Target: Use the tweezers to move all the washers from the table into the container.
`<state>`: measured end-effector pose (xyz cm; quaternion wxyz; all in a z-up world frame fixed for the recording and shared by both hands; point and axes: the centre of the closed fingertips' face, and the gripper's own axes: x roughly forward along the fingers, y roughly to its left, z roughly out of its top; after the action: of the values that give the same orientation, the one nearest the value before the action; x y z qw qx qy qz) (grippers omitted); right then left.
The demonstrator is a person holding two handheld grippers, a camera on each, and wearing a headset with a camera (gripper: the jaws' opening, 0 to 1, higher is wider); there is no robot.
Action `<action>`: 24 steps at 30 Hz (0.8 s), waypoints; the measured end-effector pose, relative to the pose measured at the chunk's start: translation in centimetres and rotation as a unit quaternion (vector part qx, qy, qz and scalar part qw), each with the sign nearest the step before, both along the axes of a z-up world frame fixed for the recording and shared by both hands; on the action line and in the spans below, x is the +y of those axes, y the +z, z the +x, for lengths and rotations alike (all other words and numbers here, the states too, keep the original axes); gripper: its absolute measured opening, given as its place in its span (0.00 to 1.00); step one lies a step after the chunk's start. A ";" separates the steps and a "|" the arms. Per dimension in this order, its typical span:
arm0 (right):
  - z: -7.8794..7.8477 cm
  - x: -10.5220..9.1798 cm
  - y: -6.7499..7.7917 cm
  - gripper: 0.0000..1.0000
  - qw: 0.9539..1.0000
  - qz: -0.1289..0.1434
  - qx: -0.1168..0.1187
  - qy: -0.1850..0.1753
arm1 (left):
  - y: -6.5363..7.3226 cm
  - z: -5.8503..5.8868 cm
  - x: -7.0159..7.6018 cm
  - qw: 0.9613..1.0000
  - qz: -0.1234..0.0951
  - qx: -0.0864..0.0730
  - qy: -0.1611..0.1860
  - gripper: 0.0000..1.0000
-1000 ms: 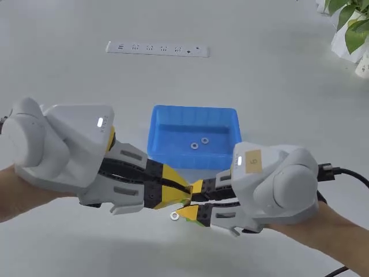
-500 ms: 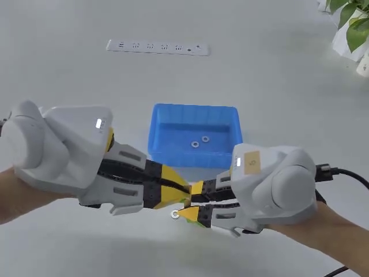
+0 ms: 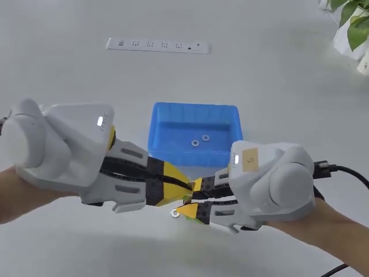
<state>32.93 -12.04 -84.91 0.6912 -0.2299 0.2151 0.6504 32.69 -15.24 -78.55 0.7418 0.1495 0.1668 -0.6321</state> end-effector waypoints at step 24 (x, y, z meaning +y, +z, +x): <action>0.0 0.1 -0.6 0.12 1.000 -0.005 0.004 -0.001 | -0.1 0.1 0.1 1.000 0.004 -0.001 0.001 0.05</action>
<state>32.91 -11.97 -85.51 0.6896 -0.2306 0.2212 0.6499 32.83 -15.10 -78.62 0.7421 0.1531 0.1685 -0.6304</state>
